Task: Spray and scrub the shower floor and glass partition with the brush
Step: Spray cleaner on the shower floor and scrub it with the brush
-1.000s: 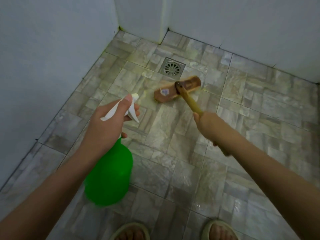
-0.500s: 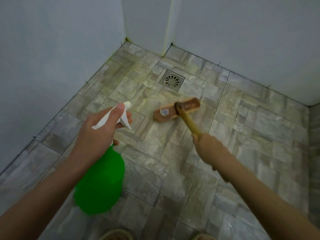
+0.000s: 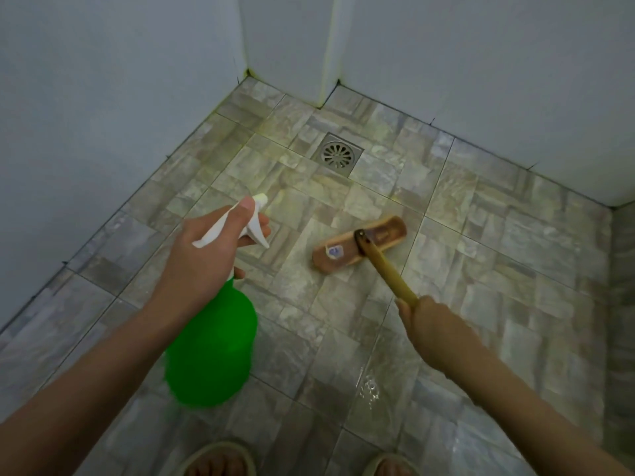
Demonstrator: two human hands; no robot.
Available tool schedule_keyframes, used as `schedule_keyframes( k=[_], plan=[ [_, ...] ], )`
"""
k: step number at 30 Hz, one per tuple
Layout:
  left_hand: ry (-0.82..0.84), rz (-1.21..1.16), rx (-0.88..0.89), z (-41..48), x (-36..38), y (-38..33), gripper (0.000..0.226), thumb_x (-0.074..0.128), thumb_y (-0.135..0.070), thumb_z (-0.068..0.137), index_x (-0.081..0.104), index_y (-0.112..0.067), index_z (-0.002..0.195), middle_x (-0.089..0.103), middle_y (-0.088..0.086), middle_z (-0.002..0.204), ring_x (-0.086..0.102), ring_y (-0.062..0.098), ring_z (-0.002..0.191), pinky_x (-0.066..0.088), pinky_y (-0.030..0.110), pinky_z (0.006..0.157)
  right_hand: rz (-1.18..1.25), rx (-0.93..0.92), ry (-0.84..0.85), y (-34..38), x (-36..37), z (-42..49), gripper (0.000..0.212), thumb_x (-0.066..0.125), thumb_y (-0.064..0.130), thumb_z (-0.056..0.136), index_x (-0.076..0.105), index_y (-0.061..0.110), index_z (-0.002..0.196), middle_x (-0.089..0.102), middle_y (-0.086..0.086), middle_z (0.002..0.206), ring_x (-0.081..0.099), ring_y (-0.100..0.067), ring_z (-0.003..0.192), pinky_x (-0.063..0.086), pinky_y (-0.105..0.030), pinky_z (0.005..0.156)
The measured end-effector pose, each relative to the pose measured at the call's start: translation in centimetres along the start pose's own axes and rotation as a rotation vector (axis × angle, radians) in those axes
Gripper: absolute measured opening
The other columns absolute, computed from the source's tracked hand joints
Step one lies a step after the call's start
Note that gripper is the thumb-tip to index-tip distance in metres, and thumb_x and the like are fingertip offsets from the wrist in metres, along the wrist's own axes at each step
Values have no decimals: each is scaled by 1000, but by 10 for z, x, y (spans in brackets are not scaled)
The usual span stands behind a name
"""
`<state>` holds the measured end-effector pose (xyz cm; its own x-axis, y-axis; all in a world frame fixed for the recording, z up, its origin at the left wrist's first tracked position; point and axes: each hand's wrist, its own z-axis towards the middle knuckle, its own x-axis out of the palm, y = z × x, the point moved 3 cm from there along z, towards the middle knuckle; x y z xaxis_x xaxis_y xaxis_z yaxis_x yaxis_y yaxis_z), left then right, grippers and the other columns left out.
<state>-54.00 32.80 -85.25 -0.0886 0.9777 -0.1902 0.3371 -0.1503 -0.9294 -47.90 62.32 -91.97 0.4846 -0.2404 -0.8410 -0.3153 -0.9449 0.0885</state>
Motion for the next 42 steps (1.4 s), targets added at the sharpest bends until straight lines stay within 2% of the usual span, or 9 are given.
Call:
schedule_keyframes(
  k=[6, 14, 17, 20, 26, 29, 35, 39, 42],
  plan=[
    [17, 22, 23, 1, 13, -1, 24, 49, -45, 101, 73, -41, 100, 77, -21, 89, 72, -4, 88, 50, 24, 54, 21, -150, -7, 46, -39, 94, 45, 25, 45, 102, 48, 10, 85, 54, -7, 74, 51, -22, 61, 46, -36, 62],
    [53, 13, 16, 5, 19, -6, 25, 47, -44, 102, 71, -42, 98, 77, -20, 90, 72, -3, 89, 50, 18, 46, -31, 138, 56, -99, -4, -25, 47, 27, 51, 97, 51, 12, 86, 60, -2, 73, 62, -20, 65, 53, -35, 64],
    [43, 34, 23, 5, 21, -6, 28, 48, -45, 101, 74, -41, 90, 77, -19, 92, 73, -1, 89, 50, 23, 50, -15, 83, -10, -71, -30, 49, 53, 26, 48, 100, 56, 4, 96, 60, -10, 82, 59, -28, 71, 47, -34, 64],
    [38, 35, 36, 4, 26, -3, 26, 50, -45, 101, 75, -41, 92, 78, -16, 91, 73, 1, 90, 50, 29, 56, 61, 32, -21, -33, -62, 111, 49, 26, 47, 101, 46, 9, 78, 58, -15, 77, 58, -30, 56, 48, -33, 47],
    [30, 7, 37, 2, 17, -3, 24, 49, -44, 101, 72, -41, 104, 77, -17, 95, 72, -3, 91, 52, 18, 47, -5, 32, 38, -64, -28, 19, 48, 26, 49, 100, 51, 10, 88, 54, -1, 68, 56, -17, 59, 48, -31, 56],
    [-11, -6, 35, 1, 11, -3, 25, 49, -43, 102, 73, -37, 107, 77, -17, 92, 72, -2, 89, 52, 19, 46, -17, -24, 47, -29, -40, 54, 45, 27, 48, 100, 46, 13, 78, 55, -6, 71, 53, -18, 57, 41, -30, 49],
    [-28, 37, 39, -4, 0, 2, 30, 49, -48, 100, 74, -35, 109, 78, -14, 97, 72, -1, 93, 50, 17, 47, 43, -132, 26, 40, -65, 130, 50, 24, 46, 102, 50, 3, 100, 60, -16, 82, 60, -30, 58, 54, -37, 51],
    [-63, -9, 14, -8, -12, 2, 26, 50, -46, 100, 74, -37, 104, 78, -15, 93, 72, -2, 91, 49, 17, 46, -20, -73, 18, -7, -32, 60, 45, 28, 47, 101, 48, 9, 89, 52, -4, 71, 49, -16, 54, 34, -28, 45],
    [-73, -12, 7, -7, -15, 3, 28, 50, -45, 100, 75, -34, 107, 78, -13, 95, 72, 0, 92, 49, 18, 45, -26, -89, 35, 19, -46, 80, 45, 27, 46, 102, 47, 11, 80, 55, -8, 71, 51, -18, 52, 39, -29, 43]
  ],
)
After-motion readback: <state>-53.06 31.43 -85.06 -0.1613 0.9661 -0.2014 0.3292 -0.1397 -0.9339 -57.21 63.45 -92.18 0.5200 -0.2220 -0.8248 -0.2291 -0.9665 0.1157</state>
